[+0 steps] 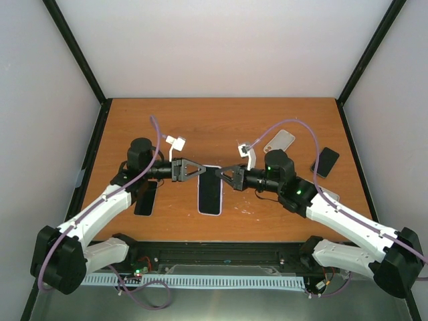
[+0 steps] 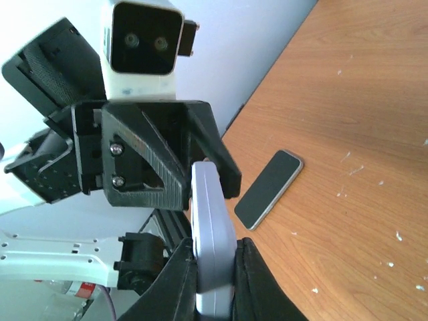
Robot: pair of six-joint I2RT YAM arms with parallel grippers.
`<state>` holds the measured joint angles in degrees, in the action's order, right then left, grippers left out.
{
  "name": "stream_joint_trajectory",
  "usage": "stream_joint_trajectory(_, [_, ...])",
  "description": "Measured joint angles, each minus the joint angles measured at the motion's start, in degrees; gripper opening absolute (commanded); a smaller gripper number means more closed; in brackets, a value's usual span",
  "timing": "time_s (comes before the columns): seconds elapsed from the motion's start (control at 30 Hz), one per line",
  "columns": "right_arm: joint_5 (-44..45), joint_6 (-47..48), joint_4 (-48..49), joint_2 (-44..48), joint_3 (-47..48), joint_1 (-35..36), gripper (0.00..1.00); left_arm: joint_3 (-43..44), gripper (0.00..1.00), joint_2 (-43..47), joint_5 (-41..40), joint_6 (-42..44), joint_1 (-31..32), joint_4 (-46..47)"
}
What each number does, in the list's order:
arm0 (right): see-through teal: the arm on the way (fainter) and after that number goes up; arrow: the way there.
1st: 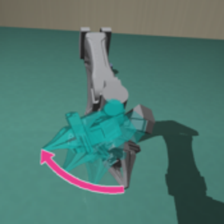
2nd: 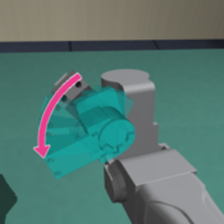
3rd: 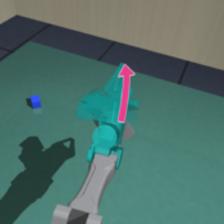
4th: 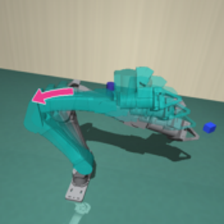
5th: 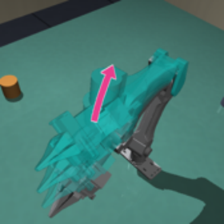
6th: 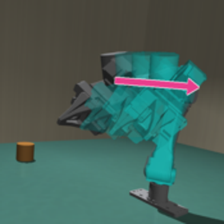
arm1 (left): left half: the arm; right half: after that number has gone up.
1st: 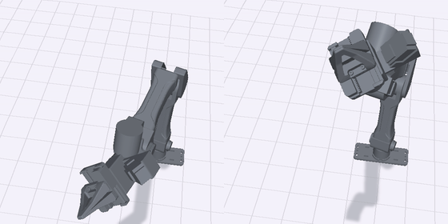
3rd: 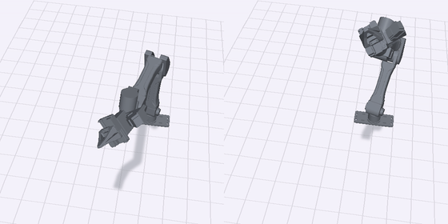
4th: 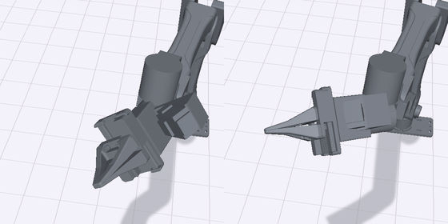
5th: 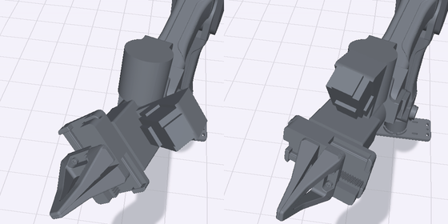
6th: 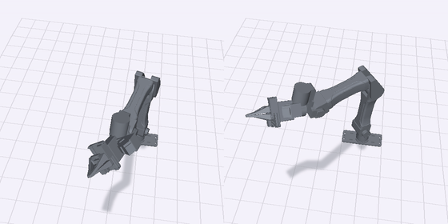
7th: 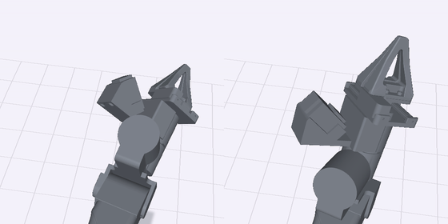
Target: Put the phone into the phone case
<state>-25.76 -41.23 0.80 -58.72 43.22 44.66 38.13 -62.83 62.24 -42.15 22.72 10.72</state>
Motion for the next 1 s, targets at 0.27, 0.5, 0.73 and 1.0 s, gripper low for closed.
stream_joint_trajectory(0.27, [1.86, 0.00, -0.15, -2.91, -0.83, -0.33, 0.03, 2.82, 0.96, 1.20, -11.98, 1.62, 0.20, -9.16])
stream_joint_trajectory(0.5, [0.87, 0.17, 0.28, -8.90, -1.01, -7.56, 0.03, 5.55, 0.99, 4.07, -30.45, 2.95, 0.15, -19.87])
stream_joint_trajectory(0.73, [-4.31, 1.60, 1.90, -22.56, 0.20, -17.62, 0.04, 7.39, 1.00, -1.33, -50.75, 2.36, -1.51, -31.91])
stream_joint_trajectory(1.0, [-9.64, 6.84, -0.39, -36.28, 10.08, -23.61, 0.09, 3.21, 0.99, -5.66, -55.32, 0.35, -14.01, -34.75])
